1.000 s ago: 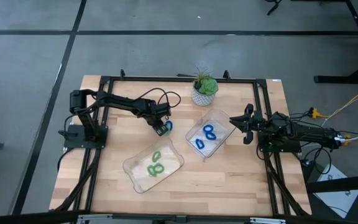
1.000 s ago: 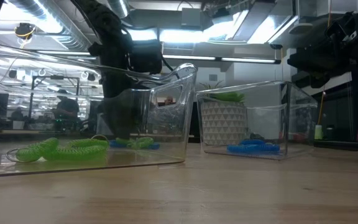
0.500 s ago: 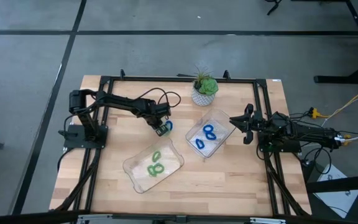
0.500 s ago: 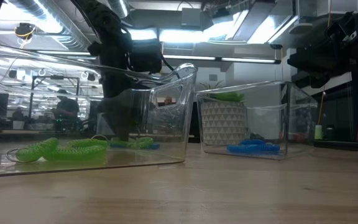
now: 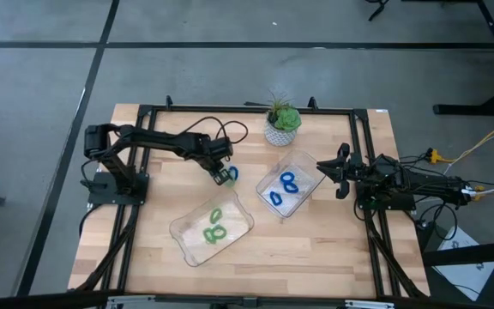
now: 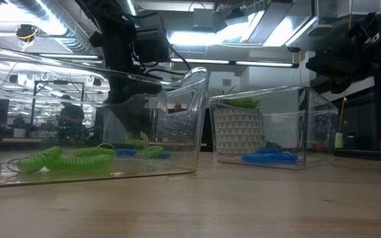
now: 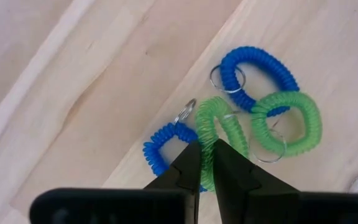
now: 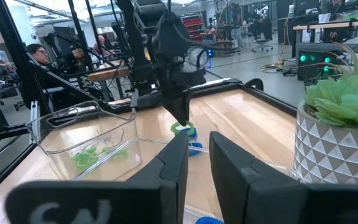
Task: Sort spring keychains
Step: Put the green spring keychain into the bottom transparent bin
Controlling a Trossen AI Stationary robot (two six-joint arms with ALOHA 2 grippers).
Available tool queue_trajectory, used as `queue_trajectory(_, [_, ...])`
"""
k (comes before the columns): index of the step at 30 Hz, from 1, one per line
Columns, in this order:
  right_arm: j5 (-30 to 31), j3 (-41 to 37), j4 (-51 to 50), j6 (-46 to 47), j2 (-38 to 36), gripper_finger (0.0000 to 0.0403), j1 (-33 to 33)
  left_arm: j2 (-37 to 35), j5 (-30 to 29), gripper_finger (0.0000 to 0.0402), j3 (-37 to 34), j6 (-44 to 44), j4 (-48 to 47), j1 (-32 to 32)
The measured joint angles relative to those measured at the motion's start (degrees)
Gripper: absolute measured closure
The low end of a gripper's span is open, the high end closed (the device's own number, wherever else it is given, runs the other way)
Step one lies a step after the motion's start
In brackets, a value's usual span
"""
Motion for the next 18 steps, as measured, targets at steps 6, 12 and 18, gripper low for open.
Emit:
queue_trajectory(6, [0.00, 0.00, 0.00, 0.00, 0.01, 0.0336, 0.00, -2.62, -0.36, 0.0379, 0.00, 1.38, 0.19, 0.00])
queue_trajectory(12, [0.00, 0.00, 0.00, 0.00, 0.02, 0.0336, -0.02, -7.40, -3.33, 0.0379, 0.00, 1.96, 0.24, 0.00])
queue_trajectory(18, [0.00, 0.00, 0.00, 0.00, 0.01, 0.0336, 0.00, -13.74, -7.19, 0.0380, 0.02, 2.08, 1.32, 0.00])
